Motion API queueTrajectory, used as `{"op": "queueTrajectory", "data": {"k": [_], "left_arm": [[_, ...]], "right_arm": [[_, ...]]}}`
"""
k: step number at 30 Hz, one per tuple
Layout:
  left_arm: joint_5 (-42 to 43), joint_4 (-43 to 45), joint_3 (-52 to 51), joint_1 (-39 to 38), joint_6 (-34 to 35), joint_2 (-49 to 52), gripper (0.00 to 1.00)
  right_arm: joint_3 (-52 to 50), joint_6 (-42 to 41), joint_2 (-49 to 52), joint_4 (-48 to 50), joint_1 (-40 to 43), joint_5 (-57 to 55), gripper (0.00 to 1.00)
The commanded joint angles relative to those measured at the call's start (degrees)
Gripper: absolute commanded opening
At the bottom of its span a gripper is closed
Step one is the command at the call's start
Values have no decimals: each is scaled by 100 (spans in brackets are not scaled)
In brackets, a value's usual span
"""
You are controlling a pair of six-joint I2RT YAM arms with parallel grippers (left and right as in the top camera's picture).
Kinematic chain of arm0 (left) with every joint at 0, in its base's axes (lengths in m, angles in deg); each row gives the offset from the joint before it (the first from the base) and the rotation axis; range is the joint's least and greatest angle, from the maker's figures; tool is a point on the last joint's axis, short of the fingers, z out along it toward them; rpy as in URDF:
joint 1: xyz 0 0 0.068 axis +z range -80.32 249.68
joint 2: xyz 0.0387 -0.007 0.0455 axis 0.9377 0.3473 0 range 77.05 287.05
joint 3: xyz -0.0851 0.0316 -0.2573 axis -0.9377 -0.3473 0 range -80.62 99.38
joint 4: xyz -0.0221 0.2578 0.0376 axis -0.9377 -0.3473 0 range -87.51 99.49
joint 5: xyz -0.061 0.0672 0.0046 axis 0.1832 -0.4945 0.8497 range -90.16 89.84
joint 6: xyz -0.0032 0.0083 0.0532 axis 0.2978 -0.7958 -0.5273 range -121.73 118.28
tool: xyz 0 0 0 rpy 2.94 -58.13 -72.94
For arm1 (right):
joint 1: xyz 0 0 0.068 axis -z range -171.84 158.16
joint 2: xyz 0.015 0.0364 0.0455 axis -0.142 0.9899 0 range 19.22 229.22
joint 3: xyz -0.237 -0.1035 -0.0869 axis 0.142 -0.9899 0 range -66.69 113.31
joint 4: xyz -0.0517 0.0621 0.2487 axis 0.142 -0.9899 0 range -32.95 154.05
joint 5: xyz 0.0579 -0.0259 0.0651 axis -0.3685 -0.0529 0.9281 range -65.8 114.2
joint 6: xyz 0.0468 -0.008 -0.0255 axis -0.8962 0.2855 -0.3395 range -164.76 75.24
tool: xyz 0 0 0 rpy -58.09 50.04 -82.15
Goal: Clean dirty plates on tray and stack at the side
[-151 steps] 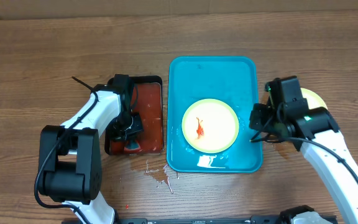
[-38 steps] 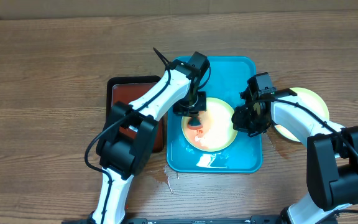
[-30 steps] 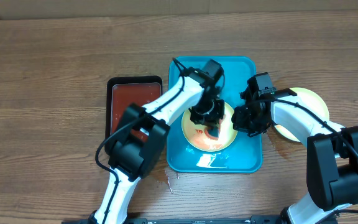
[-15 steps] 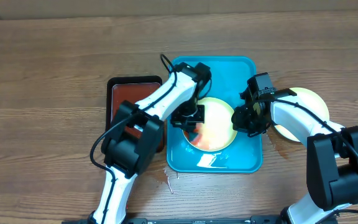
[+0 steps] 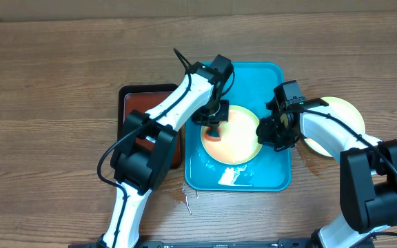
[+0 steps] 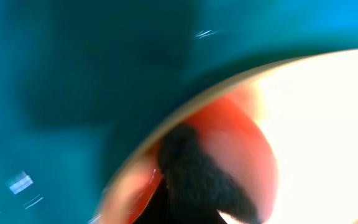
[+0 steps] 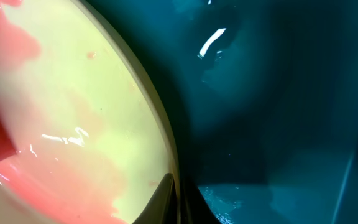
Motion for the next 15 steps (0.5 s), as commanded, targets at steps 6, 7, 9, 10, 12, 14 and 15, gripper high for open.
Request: {"op": "queueTrajectory", "data": {"k": [6,7,9,10,12,14,15], "left_arm": [[1967,367,111,-568,-243,490,4],[2013,345,114,-605,-282,470,4],[2181,282,114,-647,-426,439,4],[2194,190,114,-647,-472,437,4],[2052,-46,114,-636,-483,433,4],[1716,-249,114,-570,-470,431,4],[1475,-372,114,-511,-468,428,4]], "right_arm": [[-22,52,33,-61,46,-286,4],[-20,52,33,-61,46,-286,4],[-22,52,33,-52,46,-286,4],[-22,52,33,-52,46,-286,4],[-20,50,33,-55,46,-286,4],[-20,52,33,-57,46,-286,4],[-20,50,33,-61,46,-286,4]]}}
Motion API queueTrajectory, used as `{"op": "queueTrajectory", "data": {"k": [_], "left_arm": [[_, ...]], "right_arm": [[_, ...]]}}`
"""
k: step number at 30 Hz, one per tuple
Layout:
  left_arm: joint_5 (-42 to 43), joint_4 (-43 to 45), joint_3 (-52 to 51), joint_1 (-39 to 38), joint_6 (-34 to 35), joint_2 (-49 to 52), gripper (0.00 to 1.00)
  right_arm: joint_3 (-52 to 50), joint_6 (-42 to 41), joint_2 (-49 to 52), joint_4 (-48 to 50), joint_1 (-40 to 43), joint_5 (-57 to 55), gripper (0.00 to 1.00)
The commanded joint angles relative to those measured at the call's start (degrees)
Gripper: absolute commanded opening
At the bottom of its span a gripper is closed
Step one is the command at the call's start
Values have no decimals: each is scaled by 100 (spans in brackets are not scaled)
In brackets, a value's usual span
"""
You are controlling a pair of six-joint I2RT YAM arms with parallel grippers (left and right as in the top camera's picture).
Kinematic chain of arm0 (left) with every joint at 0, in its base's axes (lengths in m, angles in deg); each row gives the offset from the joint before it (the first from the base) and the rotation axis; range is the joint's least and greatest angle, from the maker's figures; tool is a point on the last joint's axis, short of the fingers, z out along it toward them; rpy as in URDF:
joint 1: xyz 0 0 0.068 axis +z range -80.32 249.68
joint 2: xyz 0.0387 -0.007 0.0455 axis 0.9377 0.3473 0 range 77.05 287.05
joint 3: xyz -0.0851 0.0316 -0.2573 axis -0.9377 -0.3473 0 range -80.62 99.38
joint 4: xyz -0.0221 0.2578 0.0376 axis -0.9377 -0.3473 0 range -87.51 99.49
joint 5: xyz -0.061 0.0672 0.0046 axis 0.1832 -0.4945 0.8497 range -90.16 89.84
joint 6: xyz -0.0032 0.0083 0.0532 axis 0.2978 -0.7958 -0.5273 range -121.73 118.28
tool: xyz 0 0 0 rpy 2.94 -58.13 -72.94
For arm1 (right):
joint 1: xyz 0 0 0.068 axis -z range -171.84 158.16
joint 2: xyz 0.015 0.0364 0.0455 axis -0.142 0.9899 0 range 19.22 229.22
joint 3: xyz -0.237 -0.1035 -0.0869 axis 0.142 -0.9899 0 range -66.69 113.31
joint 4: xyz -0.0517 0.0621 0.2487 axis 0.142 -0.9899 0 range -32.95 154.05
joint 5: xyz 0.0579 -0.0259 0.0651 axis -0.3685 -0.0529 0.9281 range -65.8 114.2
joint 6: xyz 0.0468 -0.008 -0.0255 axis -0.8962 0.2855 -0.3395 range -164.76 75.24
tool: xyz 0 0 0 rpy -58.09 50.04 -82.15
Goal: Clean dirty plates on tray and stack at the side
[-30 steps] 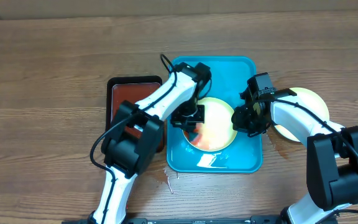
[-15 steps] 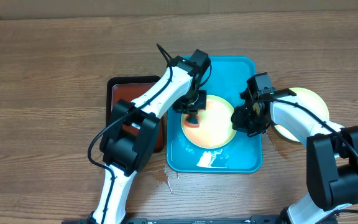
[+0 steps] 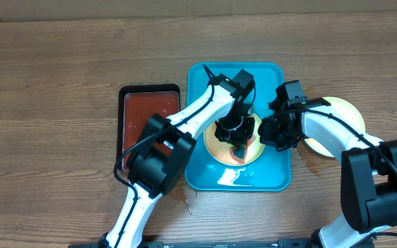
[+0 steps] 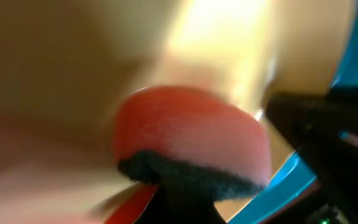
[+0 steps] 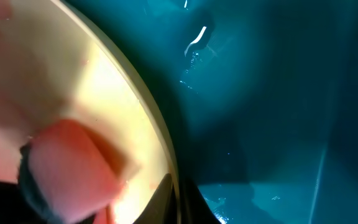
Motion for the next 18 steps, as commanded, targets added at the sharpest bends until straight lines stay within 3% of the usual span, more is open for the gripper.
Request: {"op": "queueTrajectory", "data": {"k": [1,7,18], "left_arm": [[-494,-306,39,205,-157,155,4],[-2457,-826,42,555,297,101,4],[-4186,-887,52,828,634,-249,4]], "right_arm": [[-20,59,35,-2,-15,-188,4],[-20,59,35,0,-15,-188,4],[-20,59,35,15,-15,-186,4]]}}
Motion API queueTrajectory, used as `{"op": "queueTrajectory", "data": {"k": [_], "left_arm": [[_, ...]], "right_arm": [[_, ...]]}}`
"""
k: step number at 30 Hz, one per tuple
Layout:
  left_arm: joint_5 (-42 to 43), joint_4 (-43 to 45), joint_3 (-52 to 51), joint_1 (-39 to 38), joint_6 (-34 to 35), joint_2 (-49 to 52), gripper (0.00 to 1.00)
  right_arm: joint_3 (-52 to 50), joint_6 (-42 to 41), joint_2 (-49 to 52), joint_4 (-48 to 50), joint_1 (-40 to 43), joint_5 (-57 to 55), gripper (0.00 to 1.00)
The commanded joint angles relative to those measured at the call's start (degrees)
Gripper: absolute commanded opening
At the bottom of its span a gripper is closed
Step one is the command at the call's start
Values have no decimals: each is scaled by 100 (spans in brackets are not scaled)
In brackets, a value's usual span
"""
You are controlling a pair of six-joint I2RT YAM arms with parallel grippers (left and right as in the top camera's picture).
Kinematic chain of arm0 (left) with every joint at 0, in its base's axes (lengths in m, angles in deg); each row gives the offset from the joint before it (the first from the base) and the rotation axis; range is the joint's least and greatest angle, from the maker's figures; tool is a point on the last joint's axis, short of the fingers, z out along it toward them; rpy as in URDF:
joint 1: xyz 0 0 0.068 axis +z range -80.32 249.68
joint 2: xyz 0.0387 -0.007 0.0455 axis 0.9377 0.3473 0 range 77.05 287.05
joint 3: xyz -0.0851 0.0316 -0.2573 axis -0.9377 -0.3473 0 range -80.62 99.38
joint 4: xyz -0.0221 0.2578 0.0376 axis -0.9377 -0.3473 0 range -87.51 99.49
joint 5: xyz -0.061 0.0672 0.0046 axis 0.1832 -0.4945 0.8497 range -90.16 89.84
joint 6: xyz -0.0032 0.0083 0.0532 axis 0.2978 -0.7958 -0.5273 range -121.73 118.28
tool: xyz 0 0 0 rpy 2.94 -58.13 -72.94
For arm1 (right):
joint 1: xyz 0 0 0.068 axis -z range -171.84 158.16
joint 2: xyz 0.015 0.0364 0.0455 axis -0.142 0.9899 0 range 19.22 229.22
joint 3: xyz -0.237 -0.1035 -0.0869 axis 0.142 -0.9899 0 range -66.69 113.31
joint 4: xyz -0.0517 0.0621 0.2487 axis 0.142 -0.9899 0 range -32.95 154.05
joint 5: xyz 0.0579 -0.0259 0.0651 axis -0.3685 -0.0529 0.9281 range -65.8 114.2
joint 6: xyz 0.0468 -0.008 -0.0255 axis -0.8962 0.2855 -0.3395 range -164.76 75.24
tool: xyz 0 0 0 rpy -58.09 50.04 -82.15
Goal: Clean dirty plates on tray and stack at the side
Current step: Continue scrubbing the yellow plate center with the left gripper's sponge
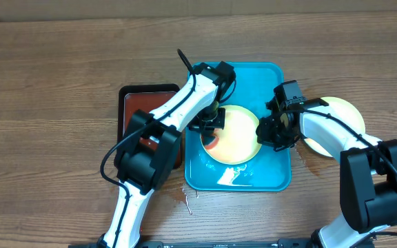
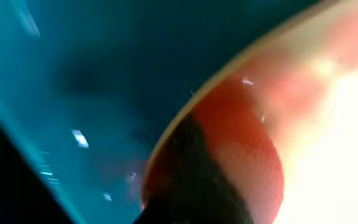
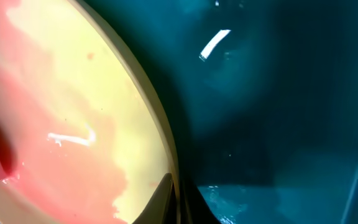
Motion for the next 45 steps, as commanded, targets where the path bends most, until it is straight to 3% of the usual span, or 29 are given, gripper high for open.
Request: {"op": "queueTrajectory", "data": {"k": [1,6,20,26,33,40,45], "left_arm": [[-1676,13,-11,229,232,-142,4],[-1768,22,90,201,232,-463,4],[-435,50,92,225,59,-1742,4],[79,98,26,81,-63,-1517,4],[1248,564,-33,-136,-63,-817,4],[999,402,-33,-219,-66,2,4],[-44,-90,-33,-170,22,55,4]], "right_arm": [[-20,66,33,-61,42,-343,4],[-20,66,33,-66,42,-341,4],[-22,66,33,-122,42,-343,4],[-20,66,33,-85,42,-341,4],[-20,66,33,-83,42,-343,4],[-20,66,33,-85,42,-341,4],[-20,66,33,-48,42,-341,4]]}}
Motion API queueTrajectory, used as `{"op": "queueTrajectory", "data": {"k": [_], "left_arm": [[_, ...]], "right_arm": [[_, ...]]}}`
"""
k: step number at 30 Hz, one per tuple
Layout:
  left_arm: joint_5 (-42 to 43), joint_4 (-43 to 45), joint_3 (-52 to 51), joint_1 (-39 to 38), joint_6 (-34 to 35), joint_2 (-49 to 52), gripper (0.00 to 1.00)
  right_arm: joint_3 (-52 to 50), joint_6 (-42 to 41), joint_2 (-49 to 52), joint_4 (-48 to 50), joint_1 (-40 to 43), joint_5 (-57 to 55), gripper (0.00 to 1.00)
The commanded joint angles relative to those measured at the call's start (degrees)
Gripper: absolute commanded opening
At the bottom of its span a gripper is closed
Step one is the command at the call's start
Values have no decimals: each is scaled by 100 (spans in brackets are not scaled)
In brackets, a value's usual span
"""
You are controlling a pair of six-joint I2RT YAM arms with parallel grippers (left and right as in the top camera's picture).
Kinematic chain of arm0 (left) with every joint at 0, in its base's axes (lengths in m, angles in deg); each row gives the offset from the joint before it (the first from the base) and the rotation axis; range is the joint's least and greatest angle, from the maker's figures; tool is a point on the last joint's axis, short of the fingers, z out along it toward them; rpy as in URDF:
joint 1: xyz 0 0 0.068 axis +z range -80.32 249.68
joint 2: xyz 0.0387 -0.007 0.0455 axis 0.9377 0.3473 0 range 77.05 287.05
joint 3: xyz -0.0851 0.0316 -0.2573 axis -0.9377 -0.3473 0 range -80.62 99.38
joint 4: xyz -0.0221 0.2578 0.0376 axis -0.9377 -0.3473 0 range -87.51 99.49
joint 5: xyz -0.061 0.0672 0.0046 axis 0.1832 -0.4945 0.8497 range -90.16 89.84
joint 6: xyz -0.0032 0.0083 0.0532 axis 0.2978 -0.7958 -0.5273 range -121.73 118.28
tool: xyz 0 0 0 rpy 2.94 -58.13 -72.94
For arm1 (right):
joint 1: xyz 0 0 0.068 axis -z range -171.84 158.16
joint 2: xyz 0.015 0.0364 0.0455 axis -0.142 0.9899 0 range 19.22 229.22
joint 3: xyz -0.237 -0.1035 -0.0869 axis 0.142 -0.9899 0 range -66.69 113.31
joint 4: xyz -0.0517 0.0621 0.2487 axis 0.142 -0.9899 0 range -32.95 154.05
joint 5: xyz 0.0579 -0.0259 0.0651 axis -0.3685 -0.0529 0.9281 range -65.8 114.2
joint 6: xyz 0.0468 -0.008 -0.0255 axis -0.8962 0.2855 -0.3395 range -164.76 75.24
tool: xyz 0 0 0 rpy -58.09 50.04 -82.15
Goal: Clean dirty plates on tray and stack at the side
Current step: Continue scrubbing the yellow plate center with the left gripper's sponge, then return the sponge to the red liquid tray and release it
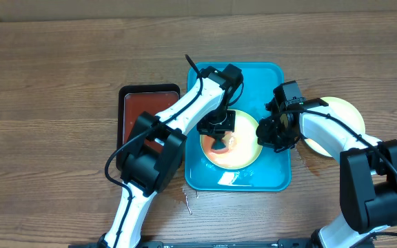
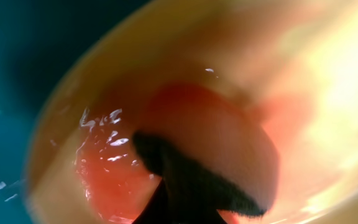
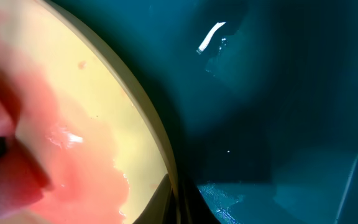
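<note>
A cream plate (image 1: 234, 141) smeared with red lies in the blue tray (image 1: 273, 176). My left gripper (image 1: 217, 136) is shut on a red sponge (image 2: 229, 149) with a dark backing, pressed on the plate's left part; wet red film (image 2: 107, 168) shows beside it. My right gripper (image 1: 266, 132) is shut on the plate's right rim (image 3: 166, 168), its jaws pinching the edge. A clean cream plate (image 1: 342, 110) lies on the table to the right of the tray.
A dark tray of red liquid (image 1: 135, 110) sits left of the blue tray, partly under my left arm. Water droplets (image 1: 187, 198) lie on the wood at the blue tray's front left corner. Wet glints (image 1: 229, 176) show on the tray floor.
My left gripper with the sponge has moved from the plate's left edge to further in on the plate, and more red smear covers the plate's left half. The right gripper has not moved.
The sponge was at the plate's left edge, then on its right part near my right gripper, then back at the left edge, and now sits inside the left half. My right gripper stayed shut on the plate's rim through all of it.
</note>
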Motion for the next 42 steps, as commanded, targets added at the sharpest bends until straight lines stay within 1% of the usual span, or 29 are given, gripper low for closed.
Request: {"op": "queueTrajectory", "data": {"k": [1,3,7,9,15,18,23,25,28,32,35,37,40,41,42], "left_arm": [[-1130,-326,-35,72,33,-2,4],[-1523,-531,-35,87,136,-96,4],[-1816,-691,-35,92,216,-380,4],[-1801,-688,-35,92,221,-608,4],[-1351,-721,-35,142,210,-1652,4],[-1453,-804,-35,262,212,-2229,4],[-2352,-1084,-35,728,232,-2861,4],[-2529,-1266,-37,990,236,-2896,4],[-2503,-1346,-221,1423,236,-2865,4],[-2420,-826,-1038,1762,232,-2855,5],[-2256,9,-2033,1947,168,-2852,4],[-2050,518,-2575,2079,155,-2852,4],[-1593,1021,-3053,2286,92,-2852,4],[-1456,1117,-3126,2354,55,-2852,9],[-1353,1147,-3139,2411,31,-2852,22]], "right_arm": [[-20,37,33,59,52,-315,4],[-20,37,33,79,52,-315,4],[-20,37,33,87,52,-317,4],[-20,37,33,92,52,-315,4],[-20,37,33,76,52,-317,4],[-20,39,33,76,52,-317,4],[-20,37,33,76,52,-317,4],[-20,37,33,72,52,-317,4],[-20,37,33,37,52,-317,4],[-20,37,33,24,52,-317,4],[-20,35,33,-4,52,-317,4],[-20,37,33,-33,52,-317,4],[-20,42,33,-74,52,-321,4],[-20,39,33,-79,52,-319,4],[-20,39,33,-79,52,-317,4]]}}
